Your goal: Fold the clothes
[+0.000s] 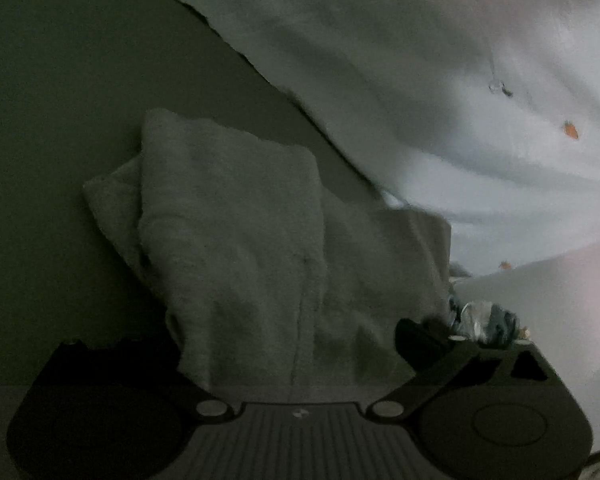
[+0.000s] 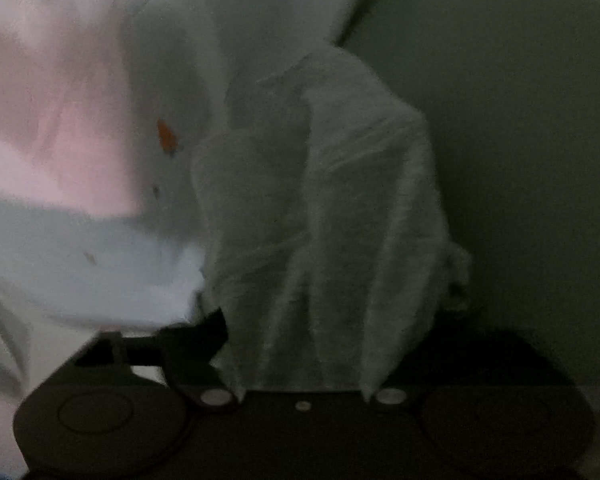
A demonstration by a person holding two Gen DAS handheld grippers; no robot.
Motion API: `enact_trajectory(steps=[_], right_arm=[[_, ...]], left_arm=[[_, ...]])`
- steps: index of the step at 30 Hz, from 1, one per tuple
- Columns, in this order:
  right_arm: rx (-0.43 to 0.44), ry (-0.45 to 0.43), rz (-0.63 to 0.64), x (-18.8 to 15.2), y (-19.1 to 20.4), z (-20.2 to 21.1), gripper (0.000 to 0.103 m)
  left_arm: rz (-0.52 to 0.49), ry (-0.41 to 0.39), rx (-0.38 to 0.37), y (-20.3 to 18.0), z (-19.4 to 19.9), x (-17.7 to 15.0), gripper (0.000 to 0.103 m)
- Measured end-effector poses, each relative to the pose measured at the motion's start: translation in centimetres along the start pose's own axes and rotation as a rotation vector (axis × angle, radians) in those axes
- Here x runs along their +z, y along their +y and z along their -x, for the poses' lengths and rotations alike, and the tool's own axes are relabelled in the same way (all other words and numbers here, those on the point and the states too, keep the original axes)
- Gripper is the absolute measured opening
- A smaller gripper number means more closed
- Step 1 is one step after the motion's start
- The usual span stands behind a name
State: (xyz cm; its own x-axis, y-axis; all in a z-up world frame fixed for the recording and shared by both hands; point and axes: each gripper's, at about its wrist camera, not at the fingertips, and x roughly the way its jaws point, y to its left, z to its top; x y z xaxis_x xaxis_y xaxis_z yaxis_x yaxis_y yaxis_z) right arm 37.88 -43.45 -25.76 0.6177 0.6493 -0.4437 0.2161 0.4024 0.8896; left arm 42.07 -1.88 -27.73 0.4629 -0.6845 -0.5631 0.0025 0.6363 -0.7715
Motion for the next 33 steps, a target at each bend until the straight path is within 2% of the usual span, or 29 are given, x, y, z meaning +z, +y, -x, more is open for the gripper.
enact_trajectory(steps=[2,4,9,12,15,19,21,27,30,31,33], right_arm=[[0.020,-0.022,-0.062,-0.4,-0.5,0.6,0.055],[0.034,-0.036,-0.075,-0.9,-0.3,1.7,0.050],[0.094,-0.054,-0.049,-3.4,1.6,4.8,0.048],[0.107,-0.104,-0.051,-5.4,2.2,7.5,0.048],[0.147,-0.162,-0.073,-7.1,2.4,10.7,0.048],[0.198,-0.255,-0.081,-9.9,3.0,13.0,0.048],[0.226,-0.306,-0.096,-11.3,2.8,15.9,0.048],[0.273,-0.478,-0.142,-16.8,1.6,23.1,0.048],[0.259,-0.552,-0.184,-19.9,1.1,25.7,0.048],[0.253,-0.574,-0.205,-20.3,1.2,24.8,0.048],[0.247,-0.623,-0.275,-22.3,-0.2,27.2,0.048]], left_arm=[[0.059,-0.022,-0.004,0.7,1.0,-0.4,0.045],[0.093,-0.044,-0.028,0.9,2.1,-1.0,0.039],[0.025,-0.033,-0.067,-1.9,3.6,-3.1,0.037],[-0.023,-0.040,-0.094,-3.7,4.4,-4.6,0.037],[-0.030,-0.052,-0.161,-4.8,5.3,-5.5,0.037],[-0.117,-0.039,-0.225,-7.3,6.9,-6.7,0.037],[-0.150,-0.026,-0.257,-8.4,7.7,-7.2,0.037],[-0.193,0.033,-0.376,-11.2,8.8,-9.7,0.037],[-0.190,0.097,-0.420,-12.0,8.6,-11.8,0.037],[-0.183,0.123,-0.431,-12.3,8.3,-12.5,0.037],[-0.174,0.171,-0.453,-13.0,7.5,-13.9,0.037]])
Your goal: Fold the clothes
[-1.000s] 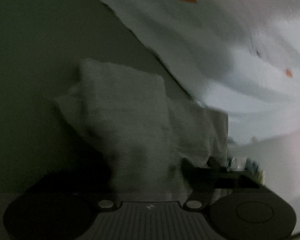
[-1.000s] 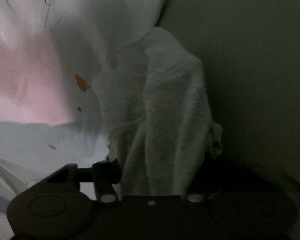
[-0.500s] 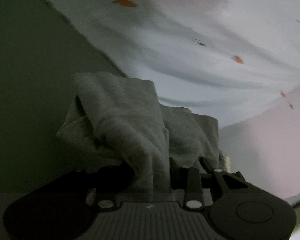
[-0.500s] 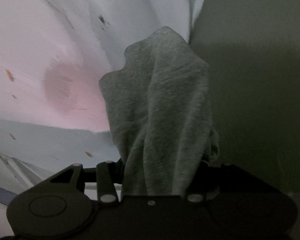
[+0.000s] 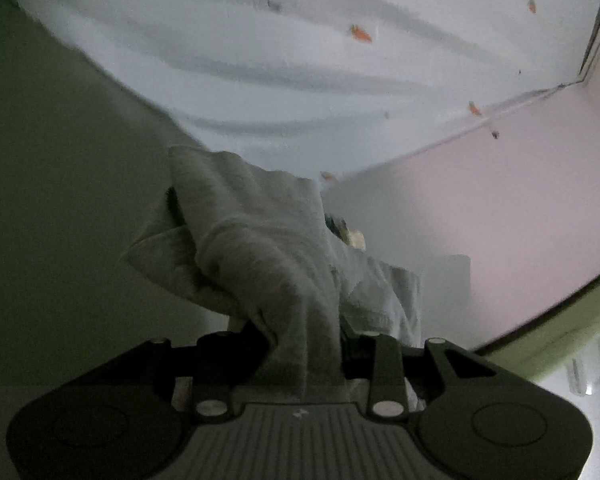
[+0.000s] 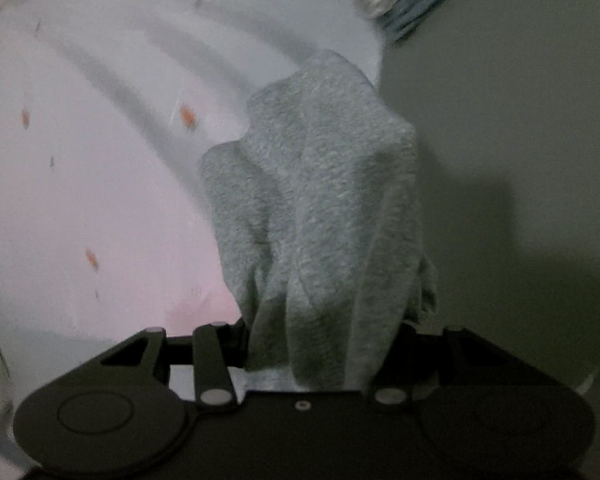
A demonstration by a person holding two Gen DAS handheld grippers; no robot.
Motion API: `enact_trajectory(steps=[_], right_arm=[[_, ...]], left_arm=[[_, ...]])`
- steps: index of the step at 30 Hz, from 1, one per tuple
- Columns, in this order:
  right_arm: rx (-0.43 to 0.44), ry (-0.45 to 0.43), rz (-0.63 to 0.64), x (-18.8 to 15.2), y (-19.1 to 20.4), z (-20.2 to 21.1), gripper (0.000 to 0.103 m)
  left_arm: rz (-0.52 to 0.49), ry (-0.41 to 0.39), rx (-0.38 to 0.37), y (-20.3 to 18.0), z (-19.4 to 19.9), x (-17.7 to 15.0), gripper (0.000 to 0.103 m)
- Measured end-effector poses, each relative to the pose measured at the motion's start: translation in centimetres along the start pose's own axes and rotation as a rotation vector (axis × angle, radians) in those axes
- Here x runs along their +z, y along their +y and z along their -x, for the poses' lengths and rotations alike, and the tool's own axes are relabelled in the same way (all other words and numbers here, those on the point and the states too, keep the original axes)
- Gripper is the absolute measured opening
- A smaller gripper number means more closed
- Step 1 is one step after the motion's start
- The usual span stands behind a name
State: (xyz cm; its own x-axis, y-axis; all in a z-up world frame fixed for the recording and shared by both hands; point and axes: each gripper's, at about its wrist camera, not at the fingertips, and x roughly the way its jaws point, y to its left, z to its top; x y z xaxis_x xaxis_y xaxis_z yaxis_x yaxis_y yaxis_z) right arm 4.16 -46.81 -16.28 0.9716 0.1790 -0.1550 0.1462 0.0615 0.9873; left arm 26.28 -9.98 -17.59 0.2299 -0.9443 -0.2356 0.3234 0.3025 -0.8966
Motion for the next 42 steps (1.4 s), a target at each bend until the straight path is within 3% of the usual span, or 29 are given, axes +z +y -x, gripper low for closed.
enact_trajectory(steps=[1,5,10,17,20,27,31,36,38,39,40,42], right_arm=[[-0.006,-0.024,-0.023,-0.1,-0.3,-0.6,0.048],[-0.024,-0.120,-0.075,1.2,-1.9,3.3,0.048],[-0.003,-0.160,-0.094,5.4,-3.1,5.3,0.048],[0.068,-0.130,-0.131,16.9,-3.6,5.8,0.048],[0.122,-0.122,-0.074,21.1,-2.8,8.0,0.048],[0.328,-0.167,-0.013,31.0,2.9,6.9,0.048],[0.460,-0.250,0.004,36.1,5.4,5.4,0.048],[0.515,-0.390,0.023,40.5,6.5,3.8,0.048],[0.438,-0.467,0.028,41.5,5.9,3.4,0.050],[0.350,-0.505,0.044,41.8,5.7,3.3,0.058],[0.202,-0.546,0.102,42.0,5.6,3.2,0.073],[-0.204,-0.586,0.288,42.2,6.0,1.8,0.077]], left_arm=[[0.004,0.019,-0.013,-0.2,-0.8,-0.6,0.037],[0.009,0.091,-0.044,-1.5,-4.2,-3.3,0.037],[-0.046,0.129,-0.037,-4.3,-9.6,-5.2,0.037],[-0.101,0.118,0.002,-9.6,-20.6,-3.9,0.035],[-0.140,0.114,-0.033,-12.3,-26.2,-1.9,0.035],[-0.263,0.078,-0.162,-21.1,-35.8,5.1,0.035],[-0.405,0.107,-0.233,-27.6,-41.9,10.4,0.035],[-0.666,0.190,-0.244,-34.8,-50.8,15.1,0.036],[-0.742,0.224,-0.223,-35.6,-54.7,16.5,0.039],[-0.755,0.234,-0.187,-35.0,-56.8,17.1,0.040],[-0.748,0.249,-0.127,-33.5,-59.2,17.6,0.041],[-0.721,0.295,0.035,-29.8,-64.3,18.4,0.041]])
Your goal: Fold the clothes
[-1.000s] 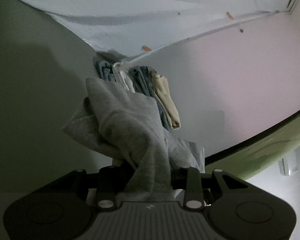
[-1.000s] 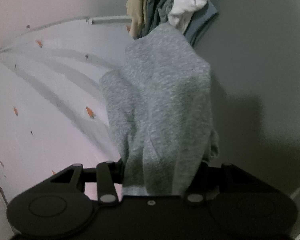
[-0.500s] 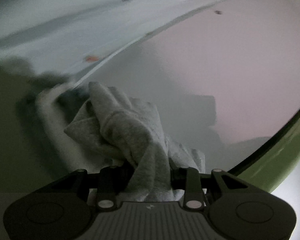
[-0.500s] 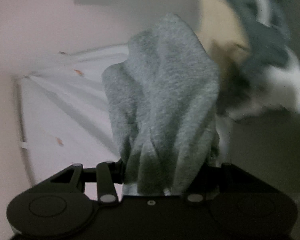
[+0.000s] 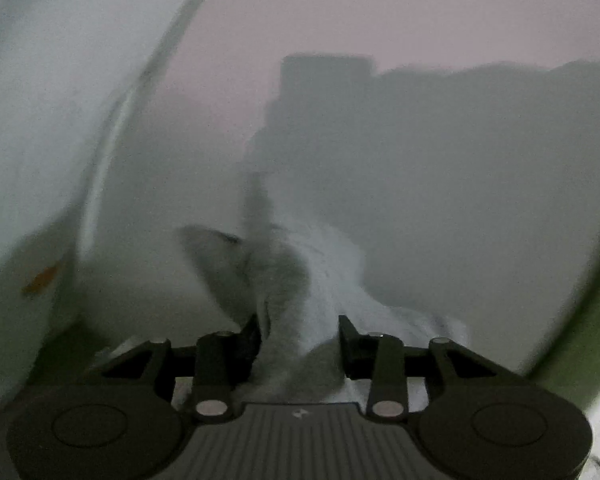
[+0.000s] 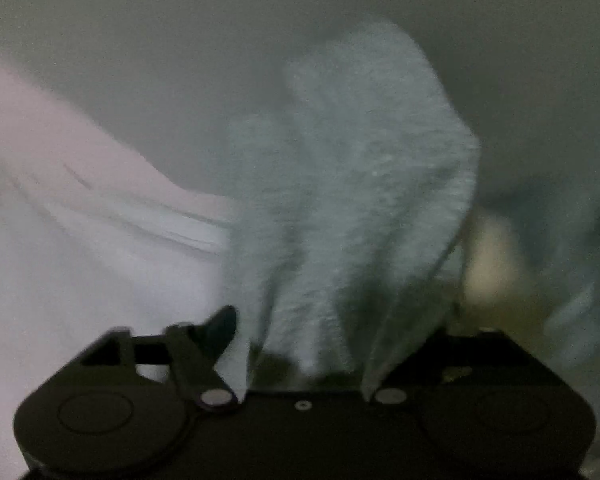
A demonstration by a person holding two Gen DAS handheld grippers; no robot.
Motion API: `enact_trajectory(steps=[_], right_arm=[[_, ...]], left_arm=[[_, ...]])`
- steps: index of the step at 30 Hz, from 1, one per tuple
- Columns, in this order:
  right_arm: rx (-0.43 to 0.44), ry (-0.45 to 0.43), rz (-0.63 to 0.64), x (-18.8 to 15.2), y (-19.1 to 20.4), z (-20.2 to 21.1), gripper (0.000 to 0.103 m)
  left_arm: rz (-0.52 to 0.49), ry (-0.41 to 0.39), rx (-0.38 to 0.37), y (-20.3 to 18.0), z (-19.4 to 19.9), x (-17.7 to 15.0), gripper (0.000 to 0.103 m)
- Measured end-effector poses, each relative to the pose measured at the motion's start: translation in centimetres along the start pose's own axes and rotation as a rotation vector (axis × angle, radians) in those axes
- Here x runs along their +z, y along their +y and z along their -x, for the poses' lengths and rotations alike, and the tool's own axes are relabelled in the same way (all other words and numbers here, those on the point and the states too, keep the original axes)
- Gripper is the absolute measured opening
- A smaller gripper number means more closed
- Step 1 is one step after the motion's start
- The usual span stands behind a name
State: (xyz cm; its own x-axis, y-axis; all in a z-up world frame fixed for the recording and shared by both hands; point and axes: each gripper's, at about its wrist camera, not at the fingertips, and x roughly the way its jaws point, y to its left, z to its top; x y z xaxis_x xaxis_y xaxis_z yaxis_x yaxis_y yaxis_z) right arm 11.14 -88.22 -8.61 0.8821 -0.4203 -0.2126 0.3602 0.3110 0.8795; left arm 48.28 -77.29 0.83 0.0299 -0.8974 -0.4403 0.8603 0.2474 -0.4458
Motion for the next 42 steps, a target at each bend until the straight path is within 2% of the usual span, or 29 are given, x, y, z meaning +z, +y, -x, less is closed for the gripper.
enact_trajectory(steps=[1,2,3,4,7,9,11,15,19,21,23,24,26,28,35,40,42], right_arm=[[-0.144,0.019,0.108,-0.5,0.1,-0.8,0.076],[-0.252,0.037,0.206,-1.1,0.0,-1.5,0.076],[-0.271,0.022,0.252,-1.6,-0.3,-1.4,0.076],[-0.248,0.003,0.255,-1.9,-0.9,-1.0,0.077],[-0.220,0.032,0.215,-1.5,-1.8,-0.7,0.088],[-0.228,0.043,0.221,-1.1,-1.9,-1.1,0.091],[-0.260,0.060,0.246,-1.1,-1.5,-1.1,0.095],[-0.324,0.092,0.365,0.4,-0.3,-1.0,0.098],[-0.402,0.047,0.511,0.5,1.2,1.4,0.101],[-0.443,0.009,0.597,0.3,2.0,2.7,0.101],[-0.467,-0.024,0.693,-0.3,2.7,4.0,0.102],[-0.464,-0.031,0.738,-0.8,3.0,4.5,0.102],[-0.436,-0.035,0.817,-2.0,4.5,4.9,0.102],[-0.386,-0.040,0.887,-3.5,5.9,5.6,0.102],[-0.043,0.030,1.007,-9.9,11.9,8.8,0.103],[0.103,0.101,1.062,-15.5,15.2,12.2,0.103],[0.138,0.124,1.073,-17.8,16.2,13.9,0.103]], left_arm=[[0.029,0.068,0.081,1.9,-2.7,-0.7,0.037],[0.044,0.119,0.148,3.6,-4.8,-1.8,0.037],[0.053,0.163,0.211,5.3,-6.7,-3.0,0.038],[0.075,0.148,0.203,6.4,-7.3,-4.1,0.046],[0.156,0.079,0.130,8.3,-6.8,-5.8,0.048],[0.162,0.071,0.109,8.6,-5.8,-6.1,0.050],[0.132,0.061,0.131,8.5,-5.4,-5.7,0.057],[0.098,0.004,0.196,8.3,-2.6,-6.1,0.058],[0.127,-0.079,0.280,7.7,1.9,-6.9,0.059],[0.115,-0.123,0.329,6.1,5.0,-8.1,0.064],[0.091,-0.176,0.372,4.1,8.1,-9.5,0.080],[0.078,-0.205,0.393,2.9,9.6,-10.2,0.083],[0.061,-0.257,0.436,0.5,12.5,-12.1,0.096],[0.050,-0.297,0.481,-1.7,14.8,-13.8,0.103],[-0.034,-0.461,0.703,-11.4,23.4,-21.8,0.103],[0.009,-0.474,0.822,-16.2,30.2,-26.8,0.103],[-0.004,-0.492,0.912,-17.4,32.6,-28.8,0.103]])
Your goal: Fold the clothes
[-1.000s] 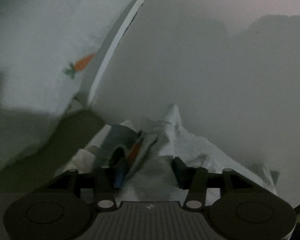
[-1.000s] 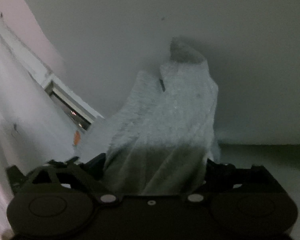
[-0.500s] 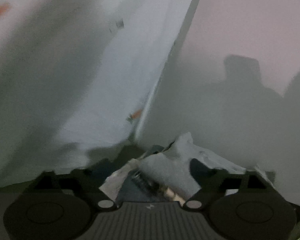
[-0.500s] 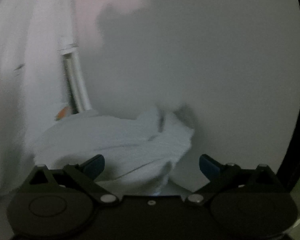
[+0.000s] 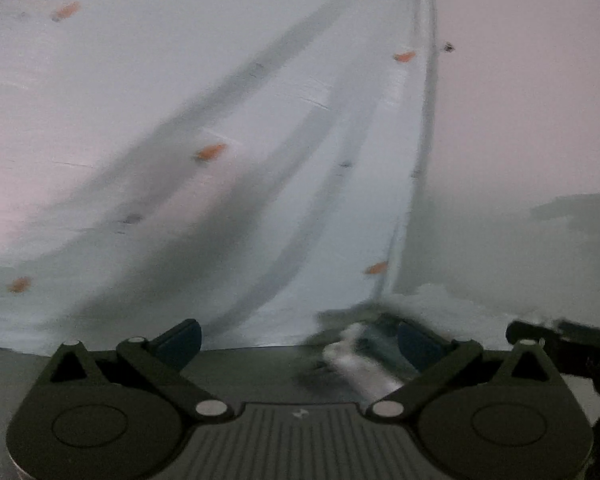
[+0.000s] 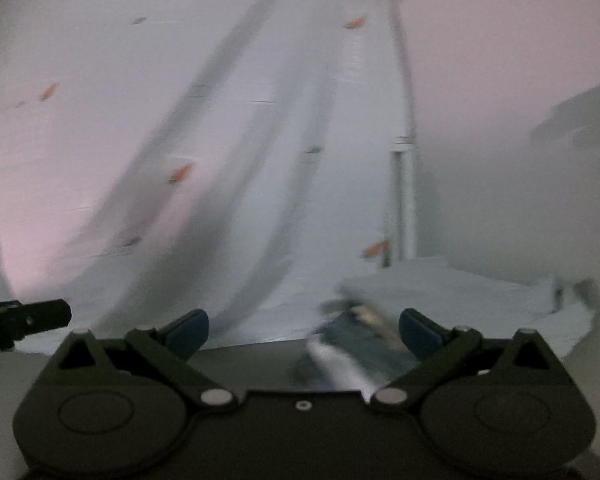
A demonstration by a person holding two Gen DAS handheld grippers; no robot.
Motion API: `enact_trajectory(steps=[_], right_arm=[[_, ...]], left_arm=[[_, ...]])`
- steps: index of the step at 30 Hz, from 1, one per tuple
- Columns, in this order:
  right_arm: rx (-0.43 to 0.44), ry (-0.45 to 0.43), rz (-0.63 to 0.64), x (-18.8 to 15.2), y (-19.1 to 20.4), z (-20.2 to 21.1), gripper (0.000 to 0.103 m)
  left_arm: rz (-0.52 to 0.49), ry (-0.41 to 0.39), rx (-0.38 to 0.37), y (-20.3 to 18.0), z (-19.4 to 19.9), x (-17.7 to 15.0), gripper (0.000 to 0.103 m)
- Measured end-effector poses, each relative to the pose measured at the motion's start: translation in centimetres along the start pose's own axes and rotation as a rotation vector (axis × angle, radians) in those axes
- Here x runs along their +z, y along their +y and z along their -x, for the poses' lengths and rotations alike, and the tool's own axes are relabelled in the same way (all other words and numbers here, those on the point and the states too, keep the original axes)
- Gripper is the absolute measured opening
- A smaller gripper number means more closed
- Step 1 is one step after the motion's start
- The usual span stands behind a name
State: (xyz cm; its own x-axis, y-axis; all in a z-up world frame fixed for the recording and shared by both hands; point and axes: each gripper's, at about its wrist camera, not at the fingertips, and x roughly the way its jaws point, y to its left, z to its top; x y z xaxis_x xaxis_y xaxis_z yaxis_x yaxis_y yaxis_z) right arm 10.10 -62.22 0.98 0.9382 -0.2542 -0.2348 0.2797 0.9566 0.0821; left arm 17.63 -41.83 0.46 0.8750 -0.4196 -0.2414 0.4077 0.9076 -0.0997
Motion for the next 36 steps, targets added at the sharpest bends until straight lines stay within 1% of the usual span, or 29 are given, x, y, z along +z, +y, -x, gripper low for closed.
enact_trajectory(steps=[2,4,8,11,14,18,21,23,26,28,31,36], right_arm=[[0.037,0.013,0.008,-0.5,2.9,1.3,0.103],[0.064,0.036,0.020,-1.2,6.1,2.8,0.103],[0.114,0.078,0.041,-2.8,12.0,6.5,0.103],[0.152,0.116,0.061,-4.2,16.0,9.4,0.103],[0.182,0.157,0.089,-5.8,19.5,12.3,0.103],[0.199,0.210,0.121,-7.7,23.4,16.2,0.103],[0.203,0.242,0.133,-9.1,25.6,18.7,0.103],[0.206,0.267,0.147,-10.1,26.8,19.9,0.103],[0.201,0.301,0.161,-11.2,27.9,21.0,0.103],[0.196,0.319,0.161,-11.8,28.4,21.6,0.103],[0.185,0.324,0.153,-11.9,28.7,22.4,0.103],[0.153,0.310,0.146,-12.1,29.3,23.6,0.103]], left_arm=[[-0.015,-0.009,0.072,1.7,2.9,-0.6,0.103],[-0.010,0.012,0.122,4.0,5.9,-0.9,0.103],[0.035,0.085,0.181,9.2,12.3,-1.6,0.103],[0.030,0.122,0.234,12.3,16.3,-2.6,0.103],[0.033,0.155,0.278,14.9,19.9,-3.5,0.103],[0.042,0.189,0.309,17.6,24.1,-4.9,0.103],[0.039,0.220,0.322,18.6,26.1,-6.2,0.103],[0.048,0.245,0.317,19.4,27.4,-7.0,0.103],[0.054,0.263,0.300,20.5,29.3,-8.0,0.103],[0.048,0.273,0.307,21.0,30.5,-8.8,0.103],[0.063,0.289,0.313,21.8,31.9,-9.8,0.103],[0.076,0.290,0.307,22.4,33.7,-10.7,0.103]])
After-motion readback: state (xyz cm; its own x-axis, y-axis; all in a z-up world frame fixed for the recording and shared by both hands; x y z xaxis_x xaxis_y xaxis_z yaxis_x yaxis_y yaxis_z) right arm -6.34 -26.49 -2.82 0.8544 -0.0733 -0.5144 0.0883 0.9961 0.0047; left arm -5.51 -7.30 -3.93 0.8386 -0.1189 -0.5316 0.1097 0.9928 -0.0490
